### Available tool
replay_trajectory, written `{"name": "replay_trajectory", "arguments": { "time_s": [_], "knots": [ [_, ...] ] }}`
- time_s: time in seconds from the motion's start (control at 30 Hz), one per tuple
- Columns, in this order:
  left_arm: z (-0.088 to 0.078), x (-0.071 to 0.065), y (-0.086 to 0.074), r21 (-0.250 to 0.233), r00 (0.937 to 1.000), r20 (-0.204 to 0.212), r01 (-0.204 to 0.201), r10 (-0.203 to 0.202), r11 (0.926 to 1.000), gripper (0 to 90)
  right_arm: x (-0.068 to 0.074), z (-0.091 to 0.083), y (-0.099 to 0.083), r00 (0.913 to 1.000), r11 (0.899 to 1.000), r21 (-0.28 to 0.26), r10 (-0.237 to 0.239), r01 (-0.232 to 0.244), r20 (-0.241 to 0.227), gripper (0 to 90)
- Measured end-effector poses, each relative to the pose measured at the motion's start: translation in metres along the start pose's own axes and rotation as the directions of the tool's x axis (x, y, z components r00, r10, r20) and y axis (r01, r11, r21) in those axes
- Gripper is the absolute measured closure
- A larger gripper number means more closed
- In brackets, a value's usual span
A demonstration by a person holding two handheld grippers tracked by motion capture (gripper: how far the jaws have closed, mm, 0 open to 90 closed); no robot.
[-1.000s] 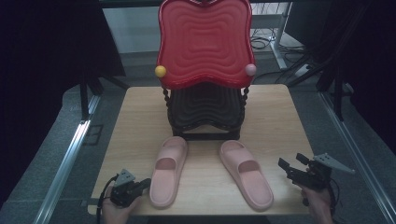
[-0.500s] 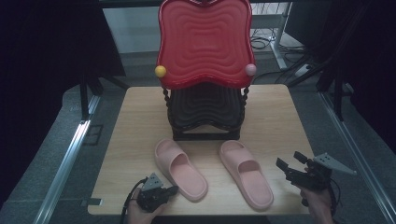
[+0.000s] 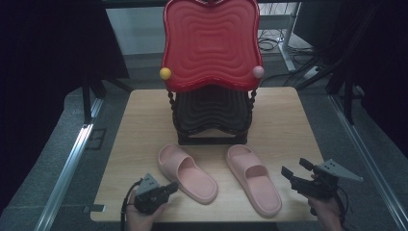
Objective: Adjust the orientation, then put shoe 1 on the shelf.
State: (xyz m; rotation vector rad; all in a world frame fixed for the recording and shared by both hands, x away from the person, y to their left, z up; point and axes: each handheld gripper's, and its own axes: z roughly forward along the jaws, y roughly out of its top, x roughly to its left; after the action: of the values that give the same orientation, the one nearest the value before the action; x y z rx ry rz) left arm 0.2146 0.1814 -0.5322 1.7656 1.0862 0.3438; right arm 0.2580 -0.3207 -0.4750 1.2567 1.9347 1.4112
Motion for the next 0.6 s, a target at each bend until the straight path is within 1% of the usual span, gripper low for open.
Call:
{"name": "replay_trajectory", "arguments": {
  "time_s": [0.03, 0.07, 0.1, 0.13, 0.17, 0.2, 0.23, 0.3, 0.37, 0.4, 0.47, 0.5, 0.57, 0.6],
  "knots": [
    [-0.002, 0.002, 0.003, -0.025, 0.9998, -0.011, 0.019, -0.019, 0.9995, 79.6, 0.003, 0.000, 0.000, 0.9999, 1.000, 0.006, -0.005, 0.005, -0.011, 18.1],
    [-0.004, 0.005, 0.008, -0.048, 0.9992, -0.029, 0.025, -0.026, 0.9985, 74.1, 0.005, 0.001, 0.000, 0.9997, 1.000, 0.010, -0.012, 0.012, -0.021, 18.4],
    [-0.006, 0.007, 0.012, -0.063, 0.9978, -0.061, 0.020, -0.024, 0.9978, 66.7, 0.008, 0.001, 0.000, 0.9994, 1.000, 0.013, -0.015, 0.015, -0.031, 18.6],
    [-0.007, 0.008, 0.016, -0.075, 0.9952, -0.094, 0.018, -0.025, 0.9970, 58.1, 0.012, 0.001, 0.000, 0.9988, 1.000, 0.018, -0.024, 0.024, -0.042, 18.6],
    [-0.007, 0.009, 0.020, -0.081, 0.9926, -0.120, 0.010, -0.019, 0.9967, 53.2, 0.015, 0.002, 0.000, 0.9982, 0.999, 0.022, -0.033, 0.034, -0.050, 18.6],
    [-0.006, 0.011, 0.024, -0.079, 0.9899, -0.141, -0.002, -0.009, 0.9969, 50.4, 0.017, 0.003, 0.000, 0.9977, 0.999, 0.027, -0.039, 0.041, -0.056, 18.6],
    [-0.006, 0.013, 0.027, -0.080, 0.9886, -0.150, 0.001, -0.013, 0.9968, 46.7, 0.020, 0.004, 0.000, 0.9969, 0.998, 0.029, -0.048, 0.050, -0.061, 18.6],
    [-0.008, 0.019, 0.033, -0.093, 0.9898, -0.137, 0.025, -0.038, 0.9954, 40.1, 0.024, 0.004, 0.001, 0.9959, 0.997, 0.036, -0.060, 0.063, -0.068, 18.9],
    [-0.013, 0.027, 0.037, -0.097, 0.9899, -0.127, 0.050, -0.062, 0.9940, 40.2, 0.028, 0.004, 0.001, 0.9955, 0.996, 0.037, -0.075, 0.078, -0.058, 19.9],
    [-0.013, 0.027, 0.037, -0.097, 0.9899, -0.127, 0.050, -0.062, 0.9940, 40.4, 0.028, 0.004, 0.001, 0.9955, 0.996, 0.037, -0.075, 0.078, -0.058, 19.9],
    [-0.017, 0.033, 0.039, -0.097, 0.9884, -0.136, 0.056, -0.069, 0.9937, 40.2, 0.032, 0.005, 0.001, 0.9941, 0.994, 0.047, -0.096, 0.098, -0.050, 20.7],
    [-0.018, 0.037, 0.038, -0.095, 0.9887, -0.132, 0.059, -0.072, 0.9937, 39.9, 0.035, 0.006, 0.001, 0.9932, 0.993, 0.050, -0.105, 0.107, -0.051, 20.9],
    [-0.018, 0.040, 0.037, -0.102, 0.9879, -0.131, 0.069, -0.082, 0.9924, 39.2, 0.042, 0.010, 0.000, 0.9912, 0.991, 0.057, -0.120, 0.123, -0.056, 22.0],
    [-0.017, 0.042, 0.036, -0.092, 0.9886, -0.128, 0.067, -0.079, 0.9935, 38.8, 0.050, 0.013, -0.001, 0.9895, 0.989, 0.063, -0.133, 0.136, -0.057, 23.9]
  ]
}}
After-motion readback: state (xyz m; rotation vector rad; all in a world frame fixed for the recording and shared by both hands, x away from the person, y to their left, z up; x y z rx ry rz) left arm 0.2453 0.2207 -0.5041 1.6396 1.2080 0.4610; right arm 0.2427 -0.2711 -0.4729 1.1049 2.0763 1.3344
